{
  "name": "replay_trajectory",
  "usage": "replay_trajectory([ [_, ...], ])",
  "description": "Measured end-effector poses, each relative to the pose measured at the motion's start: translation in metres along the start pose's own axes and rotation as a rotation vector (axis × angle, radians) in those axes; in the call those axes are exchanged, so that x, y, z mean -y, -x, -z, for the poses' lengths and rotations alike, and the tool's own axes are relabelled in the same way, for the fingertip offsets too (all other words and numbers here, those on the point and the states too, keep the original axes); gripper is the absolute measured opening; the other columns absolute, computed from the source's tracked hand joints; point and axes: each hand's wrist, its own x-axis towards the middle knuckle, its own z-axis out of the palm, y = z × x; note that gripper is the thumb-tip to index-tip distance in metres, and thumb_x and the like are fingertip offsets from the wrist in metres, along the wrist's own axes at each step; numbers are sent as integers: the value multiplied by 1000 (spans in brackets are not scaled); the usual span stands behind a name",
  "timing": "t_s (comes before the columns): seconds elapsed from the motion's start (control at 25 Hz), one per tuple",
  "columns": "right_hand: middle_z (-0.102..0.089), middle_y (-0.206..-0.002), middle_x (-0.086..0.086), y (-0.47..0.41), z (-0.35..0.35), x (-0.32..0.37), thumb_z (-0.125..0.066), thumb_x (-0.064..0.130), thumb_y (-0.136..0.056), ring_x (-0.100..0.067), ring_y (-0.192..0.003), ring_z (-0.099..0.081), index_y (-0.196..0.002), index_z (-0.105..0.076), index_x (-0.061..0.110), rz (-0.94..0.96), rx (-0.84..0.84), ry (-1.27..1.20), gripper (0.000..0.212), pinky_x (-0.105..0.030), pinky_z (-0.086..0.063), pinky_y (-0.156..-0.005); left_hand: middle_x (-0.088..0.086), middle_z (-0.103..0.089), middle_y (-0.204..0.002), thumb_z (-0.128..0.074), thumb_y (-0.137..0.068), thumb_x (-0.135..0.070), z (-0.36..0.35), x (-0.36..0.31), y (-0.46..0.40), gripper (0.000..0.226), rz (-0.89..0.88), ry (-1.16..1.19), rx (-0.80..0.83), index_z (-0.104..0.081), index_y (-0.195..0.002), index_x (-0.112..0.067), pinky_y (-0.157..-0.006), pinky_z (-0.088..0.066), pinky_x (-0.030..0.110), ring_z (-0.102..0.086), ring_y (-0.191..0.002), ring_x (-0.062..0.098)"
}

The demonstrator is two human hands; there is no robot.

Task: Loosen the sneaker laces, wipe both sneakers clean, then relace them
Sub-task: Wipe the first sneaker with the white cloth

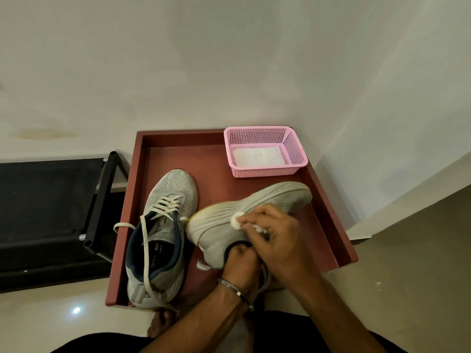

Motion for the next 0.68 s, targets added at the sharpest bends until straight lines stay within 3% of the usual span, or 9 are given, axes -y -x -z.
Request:
replay_trajectory([
  [0.12, -61, -99, 10, -18, 20, -23, -70, 8, -88, -10, -94, -62, -101, -76, 16, -241, -216, 108, 17, -16, -52, -73, 19, -74, -100, -56, -92, 6, 3, 0, 0, 18, 22, 154, 36, -72, -99, 3, -94, -53, 41, -68, -102, 34],
  [0.16, -61, -99, 11, -16, 19, -19, -70, 9, -87, -10, -94, -62, -100, -76, 17, -246, -212, 98, 16, -16, -52, -74, 21, -74, -97, -56, -92, 7, -6, 3, 1, 20, 45, 186, -1, -75, -94, 2, -93, -54, 40, -67, -103, 38],
  [0.24, -65, -97, 8, 0, -2, 5, -70, 10, -85, -9, -93, -62, -98, -77, 17, -53, -37, 36, 16, -21, -53, -78, 19, -71, -84, -53, -91, 12, -7, 9, -8, 26, 65, 98, -63, -74, -79, 3, -78, -58, 30, -66, -96, 40],
  [0.32, -67, -96, 4, 2, -6, 3, -69, 8, -84, -11, -92, -63, -96, -77, 16, 68, 56, -8, 17, -25, -54, -80, 14, -69, -85, -57, -91, 8, -1, 1, 2, 12, 64, -142, -293, -68, -87, 4, -73, -58, 24, -66, -103, 40],
  [0.36, -67, -97, 3, -7, 2, -10, -68, 7, -86, -12, -93, -63, -97, -77, 16, -4, -2, 5, 17, -26, -54, -79, 13, -70, -87, -58, -92, 3, 10, 9, 3, 10, 62, -123, -92, -68, -91, 3, -75, -58, 25, -65, -109, 41],
  [0.4, -67, -100, 4, -15, 13, -19, -68, 7, -87, -13, -95, -64, -97, -77, 17, -129, -106, 53, 17, -25, -55, -78, 14, -73, -91, -58, -93, 0, 2, 3, 4, 12, -76, -71, 7, -69, -97, 3, -81, -57, 29, -64, -112, 41],
  [0.48, -65, -102, 7, -15, 22, -26, -70, 11, -87, -11, -97, -63, -99, -76, 20, -280, -189, 81, 15, -18, -52, -77, 16, -75, -96, -59, -93, 0, 1, 0, 3, 17, -111, -155, -4, -71, -103, 5, -88, -56, 33, -68, -104, 36],
  [0.6, -66, -99, 7, 6, -3, 2, -70, 13, -87, -6, -94, -64, -100, -77, 17, -92, 13, -27, 15, -16, -52, -80, 16, -73, -81, -48, -94, -1, 2, 6, -10, 24, -365, -151, -141, -71, -90, 4, -58, -51, 15, -69, -81, 34],
  [0.68, -66, -99, 4, -3, 1, -10, -69, 11, -87, -9, -92, -64, -100, -76, 15, -65, -24, -18, 15, -22, -55, -80, 20, -72, -88, -47, -96, 6, -1, 9, -9, 22, -169, 37, -75, -68, -96, 7, -63, -54, 16, -68, -89, 35],
])
